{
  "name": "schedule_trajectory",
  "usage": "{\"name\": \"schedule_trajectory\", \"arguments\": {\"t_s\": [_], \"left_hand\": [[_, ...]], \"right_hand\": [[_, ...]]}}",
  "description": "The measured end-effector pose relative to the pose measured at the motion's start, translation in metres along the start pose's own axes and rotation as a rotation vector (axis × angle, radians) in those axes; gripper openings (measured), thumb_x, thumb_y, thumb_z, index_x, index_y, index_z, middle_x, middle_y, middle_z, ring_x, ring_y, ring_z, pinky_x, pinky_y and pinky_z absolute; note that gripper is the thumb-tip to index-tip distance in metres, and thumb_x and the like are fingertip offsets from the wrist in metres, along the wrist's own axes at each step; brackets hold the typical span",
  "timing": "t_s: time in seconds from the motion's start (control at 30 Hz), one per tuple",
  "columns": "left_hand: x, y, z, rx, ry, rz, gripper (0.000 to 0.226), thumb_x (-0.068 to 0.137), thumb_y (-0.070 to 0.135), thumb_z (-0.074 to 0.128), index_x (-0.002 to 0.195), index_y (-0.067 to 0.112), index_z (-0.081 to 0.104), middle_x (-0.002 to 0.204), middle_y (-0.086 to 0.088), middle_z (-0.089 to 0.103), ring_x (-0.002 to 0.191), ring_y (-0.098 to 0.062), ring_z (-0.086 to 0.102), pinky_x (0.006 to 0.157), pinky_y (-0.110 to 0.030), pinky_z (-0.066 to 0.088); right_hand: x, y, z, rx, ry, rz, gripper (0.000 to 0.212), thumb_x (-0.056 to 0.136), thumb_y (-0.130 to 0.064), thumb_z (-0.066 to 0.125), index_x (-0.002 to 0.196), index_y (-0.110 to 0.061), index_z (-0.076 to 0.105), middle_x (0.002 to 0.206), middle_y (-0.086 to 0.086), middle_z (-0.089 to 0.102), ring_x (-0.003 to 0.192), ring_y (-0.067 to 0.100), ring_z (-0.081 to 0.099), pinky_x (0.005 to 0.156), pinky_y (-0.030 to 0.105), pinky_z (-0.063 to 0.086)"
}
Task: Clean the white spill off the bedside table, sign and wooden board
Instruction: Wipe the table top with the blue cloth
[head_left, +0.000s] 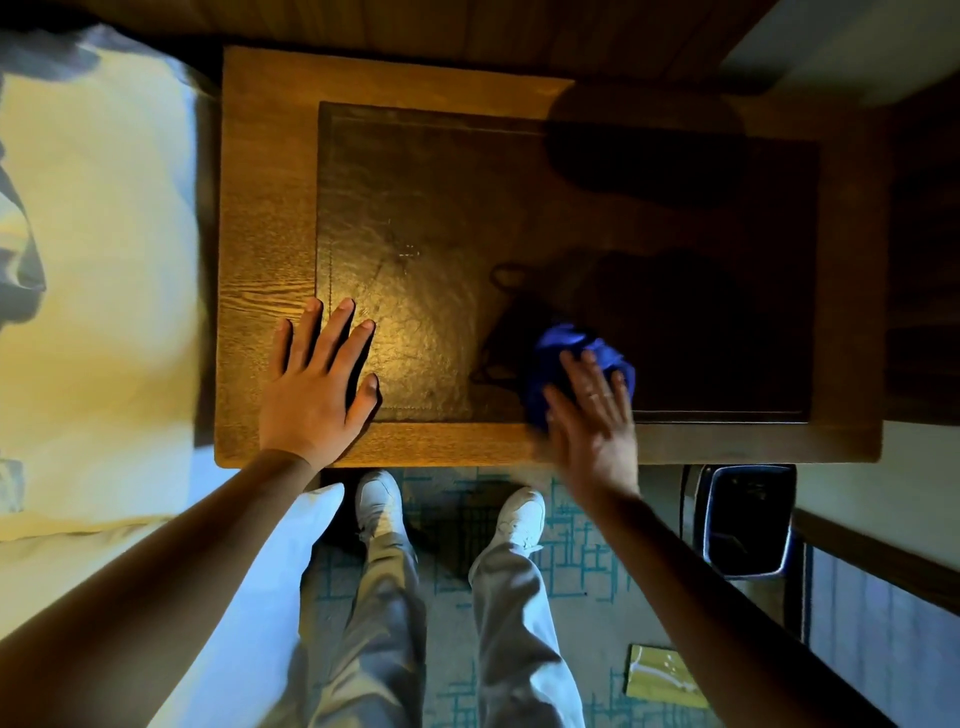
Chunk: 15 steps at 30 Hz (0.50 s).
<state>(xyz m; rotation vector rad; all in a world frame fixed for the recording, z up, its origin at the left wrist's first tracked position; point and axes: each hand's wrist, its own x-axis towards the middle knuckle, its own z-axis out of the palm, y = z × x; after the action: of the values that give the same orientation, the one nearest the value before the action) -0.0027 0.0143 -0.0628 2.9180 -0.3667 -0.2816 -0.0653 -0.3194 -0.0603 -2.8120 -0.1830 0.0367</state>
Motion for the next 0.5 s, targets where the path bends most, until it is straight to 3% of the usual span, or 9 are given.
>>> {"name": "schedule_trajectory", "arguments": {"t_s": [0.17,0.27,0.37,0.5], "left_hand": [[0.0,0.002,0.0,0.022,0.002,-0.001,0.06,0.101,0.048,0.038,0.155,0.02,0.038,0.169,-0.006,0.021,0.156,-0.037,0.014,0.125,-0.059,0.013],[0.0,0.003,0.001,0.027,0.021,0.003,0.059,0.1,0.047,0.04,0.154,0.022,0.041,0.169,-0.006,0.022,0.155,-0.04,0.018,0.125,-0.058,0.014],[0.0,0.004,0.002,0.023,0.034,0.004,0.059,0.1,0.047,0.042,0.154,0.022,0.042,0.169,-0.006,0.023,0.154,-0.04,0.02,0.125,-0.057,0.014],[0.0,0.002,0.002,0.019,0.029,0.001,0.059,0.1,0.046,0.041,0.154,0.023,0.041,0.169,-0.005,0.022,0.155,-0.039,0.018,0.125,-0.058,0.014]], "right_hand": [[0.05,0.076,-0.025,-0.059,0.091,0.523,0.049,0.098,-0.039,0.046,0.139,-0.013,0.053,0.163,0.012,0.029,0.152,0.035,0.02,0.122,0.056,0.017],[0.102,0.081,-0.031,0.025,0.144,0.675,0.055,0.096,-0.035,0.046,0.146,-0.011,0.047,0.164,0.01,0.027,0.154,0.03,0.016,0.123,0.057,0.012],[0.151,0.05,-0.022,0.066,0.139,0.605,0.056,0.09,-0.026,0.051,0.144,-0.01,0.049,0.162,0.01,0.031,0.153,0.028,0.02,0.122,0.057,0.013],[0.162,-0.018,0.004,0.059,0.067,0.317,0.05,0.086,-0.024,0.047,0.132,-0.012,0.062,0.155,0.014,0.042,0.148,0.035,0.033,0.118,0.06,0.021]]}}
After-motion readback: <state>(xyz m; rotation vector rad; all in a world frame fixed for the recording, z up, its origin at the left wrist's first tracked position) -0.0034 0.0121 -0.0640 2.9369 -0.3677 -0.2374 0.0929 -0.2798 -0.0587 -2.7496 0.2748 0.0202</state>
